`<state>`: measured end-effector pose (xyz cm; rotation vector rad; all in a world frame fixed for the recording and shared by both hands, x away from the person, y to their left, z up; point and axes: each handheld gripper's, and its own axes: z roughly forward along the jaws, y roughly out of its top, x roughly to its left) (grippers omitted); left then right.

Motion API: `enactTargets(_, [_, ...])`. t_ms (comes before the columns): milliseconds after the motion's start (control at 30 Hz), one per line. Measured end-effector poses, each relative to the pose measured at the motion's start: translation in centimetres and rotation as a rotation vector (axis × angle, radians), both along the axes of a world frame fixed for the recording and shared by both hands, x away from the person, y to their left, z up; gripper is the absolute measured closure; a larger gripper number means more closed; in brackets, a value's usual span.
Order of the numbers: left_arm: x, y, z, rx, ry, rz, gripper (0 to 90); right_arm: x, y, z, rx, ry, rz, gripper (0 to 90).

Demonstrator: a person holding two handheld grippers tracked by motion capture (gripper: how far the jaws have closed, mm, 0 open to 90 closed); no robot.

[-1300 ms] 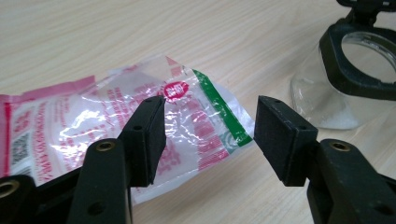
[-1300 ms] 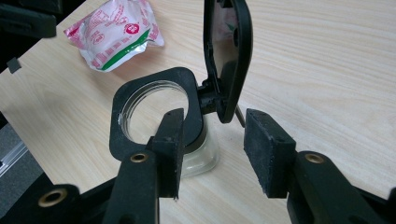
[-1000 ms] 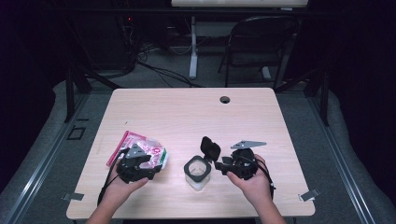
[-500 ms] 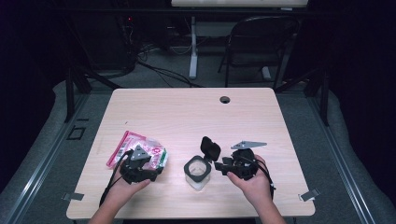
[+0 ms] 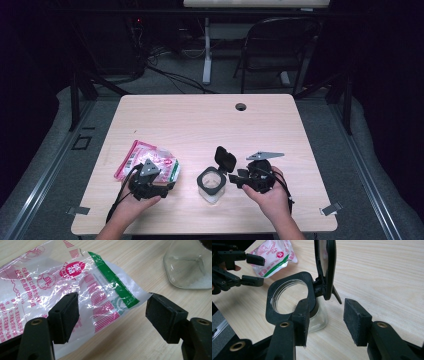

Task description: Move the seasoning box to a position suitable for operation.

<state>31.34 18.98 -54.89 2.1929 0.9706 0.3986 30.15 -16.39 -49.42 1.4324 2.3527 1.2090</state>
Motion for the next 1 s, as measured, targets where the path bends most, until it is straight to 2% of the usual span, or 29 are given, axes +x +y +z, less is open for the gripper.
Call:
enactTargets(100, [0.0,0.0,-0.2,-0.003,0.001,-0.001,27.1,0.0,0.0,-0.1,-0.002,-0.004,0.000,56.1])
enactTargets(200, [-0.1,0.0,-0.5,-0.001,-0.014,0.004,27.2,0.0,0.0,-0.1,-0.001,-0.001,0.000,56.0])
enactTargets(400, [0.0,0.0,-0.8,0.029,-0.038,0.021,29.0,0.0,0.1,-0.1,0.004,-0.004,-0.003,56.0])
enactTargets(500, [-0.1,-0.1,-1.0,0.076,-0.058,0.037,35.9,0.0,0.1,-0.1,-0.003,-0.004,-0.001,56.0])
enactTargets(633, [-0.1,-0.1,-1.1,0.092,-0.073,0.051,46.5,0.0,0.1,-0.1,-0.001,-0.004,-0.001,55.9])
enactTargets(667, [-0.1,-0.1,-1.1,0.097,-0.073,0.052,46.5,0.0,0.1,-0.1,0.000,-0.004,-0.001,55.9])
enactTargets(700, [-0.1,-0.1,-1.1,0.100,-0.077,0.054,51.4,0.0,0.1,-0.2,-0.003,-0.005,-0.002,55.9])
enactTargets(1000, [0.5,-0.1,-1.3,0.139,-0.087,0.070,63.5,0.0,0.2,-0.3,0.000,-0.002,-0.005,55.6])
